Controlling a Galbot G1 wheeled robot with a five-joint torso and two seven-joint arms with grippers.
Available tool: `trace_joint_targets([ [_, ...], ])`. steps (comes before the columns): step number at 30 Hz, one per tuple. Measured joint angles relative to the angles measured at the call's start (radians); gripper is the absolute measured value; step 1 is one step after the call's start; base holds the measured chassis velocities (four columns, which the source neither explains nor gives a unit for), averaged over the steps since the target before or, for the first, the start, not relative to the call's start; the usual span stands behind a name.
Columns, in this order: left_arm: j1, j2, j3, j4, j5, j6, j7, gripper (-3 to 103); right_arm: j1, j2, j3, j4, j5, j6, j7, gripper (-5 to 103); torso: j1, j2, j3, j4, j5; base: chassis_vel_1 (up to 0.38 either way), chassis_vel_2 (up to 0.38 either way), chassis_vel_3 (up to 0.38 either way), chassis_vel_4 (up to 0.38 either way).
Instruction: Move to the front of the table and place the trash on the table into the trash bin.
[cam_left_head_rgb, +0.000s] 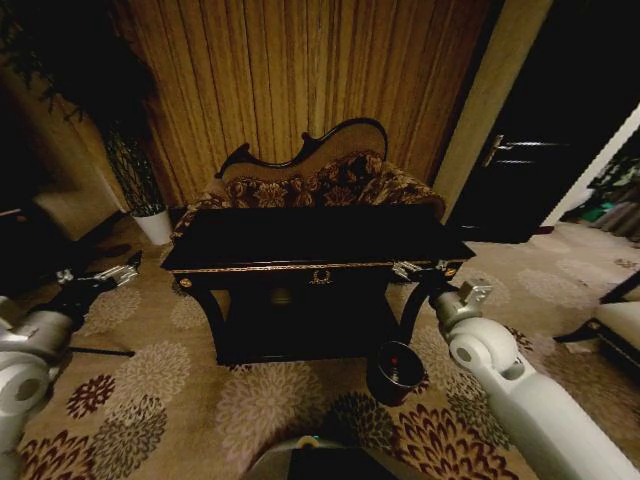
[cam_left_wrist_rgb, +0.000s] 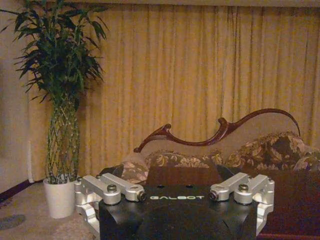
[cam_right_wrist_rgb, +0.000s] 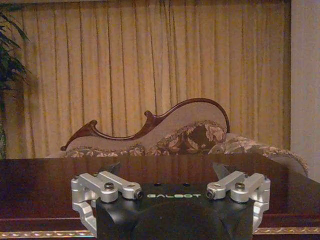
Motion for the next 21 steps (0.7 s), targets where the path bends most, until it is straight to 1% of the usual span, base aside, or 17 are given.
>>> trace_joint_targets([
  [5,0.004,-0.003,-0.001,-0.002,0.001,-0.002,0.004,100,-0.006,0.001,-0.001,0.005,-0.007,0.002,0.000,100,0.000,0.000,0.000,0.0000,0.0000,0.016,-0.015,-0.013,0.024],
  [11,0.009,-0.008,-0.003,-0.002,0.002,-0.005,0.015,100,-0.011,0.000,0.007,0.006,-0.008,0.006,-0.001,100,0.000,0.000,0.000,0.0000,0.0000,0.098,-0.091,-0.087,0.094],
  [15,0.012,-0.013,-0.004,-0.004,0.003,-0.008,0.019,100,-0.016,0.000,0.016,0.007,-0.009,0.008,-0.001,100,0.000,0.000,0.000,-0.0001,0.0001,0.169,-0.167,-0.153,0.167],
  [21,0.017,-0.016,-0.006,-0.008,0.004,-0.009,0.022,100,-0.020,0.001,0.022,0.006,-0.009,0.013,-0.001,100,0.000,0.000,0.000,0.0003,-0.0001,0.191,-0.180,-0.170,0.191],
])
